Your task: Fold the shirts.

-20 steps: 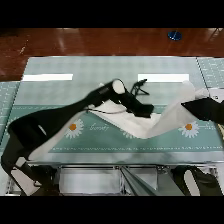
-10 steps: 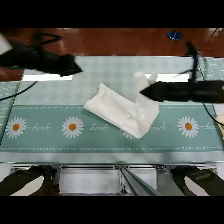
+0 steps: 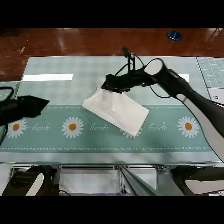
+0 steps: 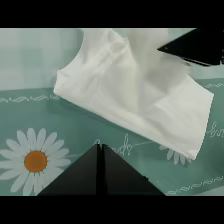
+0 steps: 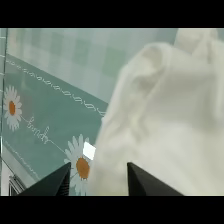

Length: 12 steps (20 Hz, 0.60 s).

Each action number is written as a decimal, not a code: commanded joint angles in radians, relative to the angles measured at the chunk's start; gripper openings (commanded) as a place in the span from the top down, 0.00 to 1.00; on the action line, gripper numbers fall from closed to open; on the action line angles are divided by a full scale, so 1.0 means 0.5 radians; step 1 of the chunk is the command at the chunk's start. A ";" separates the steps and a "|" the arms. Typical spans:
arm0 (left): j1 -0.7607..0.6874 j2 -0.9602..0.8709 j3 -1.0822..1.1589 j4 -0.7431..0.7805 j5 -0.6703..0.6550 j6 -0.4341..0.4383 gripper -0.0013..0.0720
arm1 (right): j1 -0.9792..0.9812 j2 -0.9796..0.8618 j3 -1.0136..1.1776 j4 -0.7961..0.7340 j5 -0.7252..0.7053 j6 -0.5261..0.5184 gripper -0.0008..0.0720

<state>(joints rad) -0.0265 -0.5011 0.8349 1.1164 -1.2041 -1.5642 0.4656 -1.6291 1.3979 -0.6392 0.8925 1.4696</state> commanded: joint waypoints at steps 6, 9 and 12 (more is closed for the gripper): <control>0.014 -0.094 -0.262 -0.019 0.263 -0.039 0.95 | -0.520 0.313 0.089 -0.127 0.911 -0.087 0.43; 0.014 -0.146 -0.262 -0.049 0.263 -0.038 0.95 | -0.778 0.860 -0.053 -0.959 1.034 0.093 0.43; 0.014 -0.156 -0.262 -0.049 0.262 -0.038 0.95 | -0.892 1.469 -0.714 -1.698 0.609 0.658 0.43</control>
<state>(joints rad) -0.0196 -0.5671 0.7063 1.0992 -1.0794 -1.5829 0.0952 -1.1431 1.2583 -1.1015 1.2949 1.5700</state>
